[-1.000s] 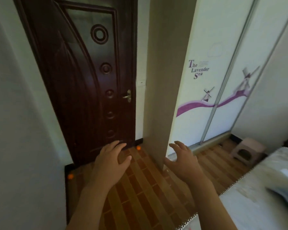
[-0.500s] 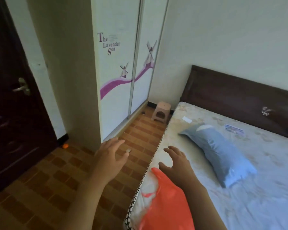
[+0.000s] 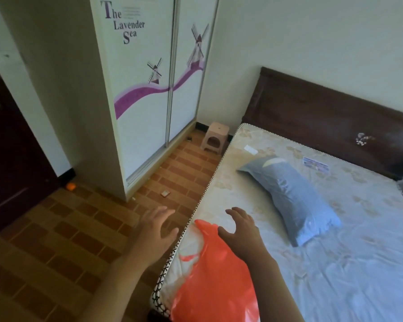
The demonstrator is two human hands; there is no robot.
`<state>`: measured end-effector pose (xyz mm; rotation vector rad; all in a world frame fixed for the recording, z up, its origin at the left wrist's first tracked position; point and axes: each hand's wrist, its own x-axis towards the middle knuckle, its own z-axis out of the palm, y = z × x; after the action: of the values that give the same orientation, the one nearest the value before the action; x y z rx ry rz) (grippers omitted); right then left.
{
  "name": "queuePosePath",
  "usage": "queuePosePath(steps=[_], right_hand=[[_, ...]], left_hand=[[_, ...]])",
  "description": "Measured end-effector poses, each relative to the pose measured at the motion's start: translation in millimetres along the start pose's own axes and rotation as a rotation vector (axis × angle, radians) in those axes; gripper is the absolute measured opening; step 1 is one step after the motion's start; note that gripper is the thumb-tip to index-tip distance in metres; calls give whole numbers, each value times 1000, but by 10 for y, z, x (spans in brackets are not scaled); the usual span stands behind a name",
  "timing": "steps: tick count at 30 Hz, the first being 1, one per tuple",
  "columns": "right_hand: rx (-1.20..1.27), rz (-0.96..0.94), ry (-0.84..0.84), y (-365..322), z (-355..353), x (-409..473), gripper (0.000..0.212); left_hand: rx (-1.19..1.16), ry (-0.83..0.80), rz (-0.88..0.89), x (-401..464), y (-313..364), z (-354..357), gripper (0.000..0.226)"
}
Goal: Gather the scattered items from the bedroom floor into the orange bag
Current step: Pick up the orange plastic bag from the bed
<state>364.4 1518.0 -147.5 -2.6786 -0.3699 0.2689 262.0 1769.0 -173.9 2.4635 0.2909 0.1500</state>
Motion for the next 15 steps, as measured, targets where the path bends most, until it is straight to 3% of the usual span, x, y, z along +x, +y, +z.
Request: queuePosePath(steps=[3,8,15], right_hand=[[-15,-14,-51,244,149,300,91],[-60,-81,-171,522,518,725,63],[-174,-143,-317,927,1299,1094,79]], left_hand=[[25,-34,-52,107,-40,295,55],[42,-67,-153,216,-214,825,59],[70,-179,-300,244,-571,1728,67]])
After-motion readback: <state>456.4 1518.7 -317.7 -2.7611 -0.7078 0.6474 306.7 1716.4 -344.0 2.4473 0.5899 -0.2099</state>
